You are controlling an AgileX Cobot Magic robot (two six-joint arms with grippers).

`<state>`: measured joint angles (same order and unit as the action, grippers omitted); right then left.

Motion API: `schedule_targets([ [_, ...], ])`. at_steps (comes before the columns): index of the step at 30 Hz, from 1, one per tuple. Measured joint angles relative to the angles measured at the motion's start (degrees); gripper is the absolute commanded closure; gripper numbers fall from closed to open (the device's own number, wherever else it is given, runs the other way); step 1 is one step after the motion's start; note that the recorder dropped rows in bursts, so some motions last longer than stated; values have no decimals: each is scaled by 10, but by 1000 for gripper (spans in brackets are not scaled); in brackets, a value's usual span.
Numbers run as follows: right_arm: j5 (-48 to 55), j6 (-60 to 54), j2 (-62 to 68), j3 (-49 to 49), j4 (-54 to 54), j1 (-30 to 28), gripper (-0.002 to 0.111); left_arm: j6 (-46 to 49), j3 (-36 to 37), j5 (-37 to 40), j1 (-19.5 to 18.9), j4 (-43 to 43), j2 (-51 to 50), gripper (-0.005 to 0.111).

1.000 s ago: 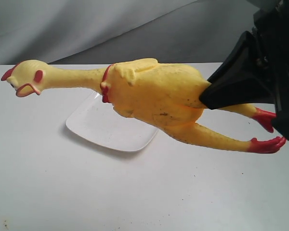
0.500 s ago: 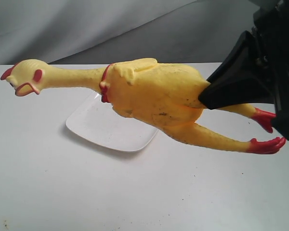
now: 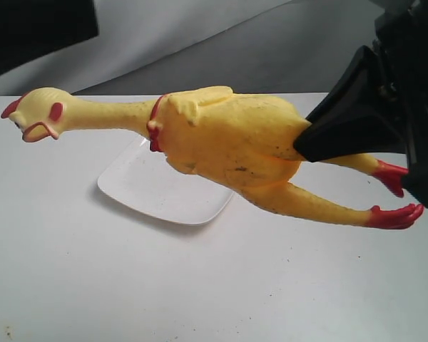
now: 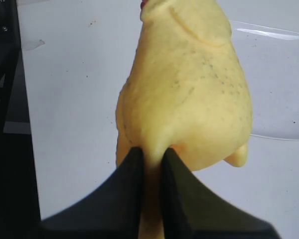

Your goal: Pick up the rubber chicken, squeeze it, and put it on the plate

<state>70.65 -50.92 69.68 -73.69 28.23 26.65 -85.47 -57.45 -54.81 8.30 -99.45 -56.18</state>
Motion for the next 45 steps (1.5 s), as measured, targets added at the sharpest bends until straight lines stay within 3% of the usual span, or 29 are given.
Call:
schedule_targets([
  [11,-20,-4,0,36,-5,0,108,139,-24,2,34,-11,-121,39],
  [17,-32,-7,0,40,-8,0,108,307,-24,102,80,-12,-104,39],
  [23,-33,-7,0,40,-8,0,108,551,32,352,128,-12,-24,39],
  [28,-35,-7,0,40,-8,0,108,585,65,637,194,15,18,39],
  [30,-35,-7,0,40,-8,0,108,618,48,713,224,115,22,39],
  [32,-35,-7,0,40,-8,0,108,715,12,761,243,284,23,40],
  [36,-35,-7,0,40,-8,0,108,1033,-79,908,255,677,0,43],
  [39,-35,-7,0,40,-4,0,108,1203,-143,1043,256,883,-43,43],
  [42,-35,-7,0,40,-2,0,108,1275,-189,1134,257,995,-91,43],
  [45,-35,-7,0,40,1,0,108,1293,-213,1175,257,1025,-128,41],
])
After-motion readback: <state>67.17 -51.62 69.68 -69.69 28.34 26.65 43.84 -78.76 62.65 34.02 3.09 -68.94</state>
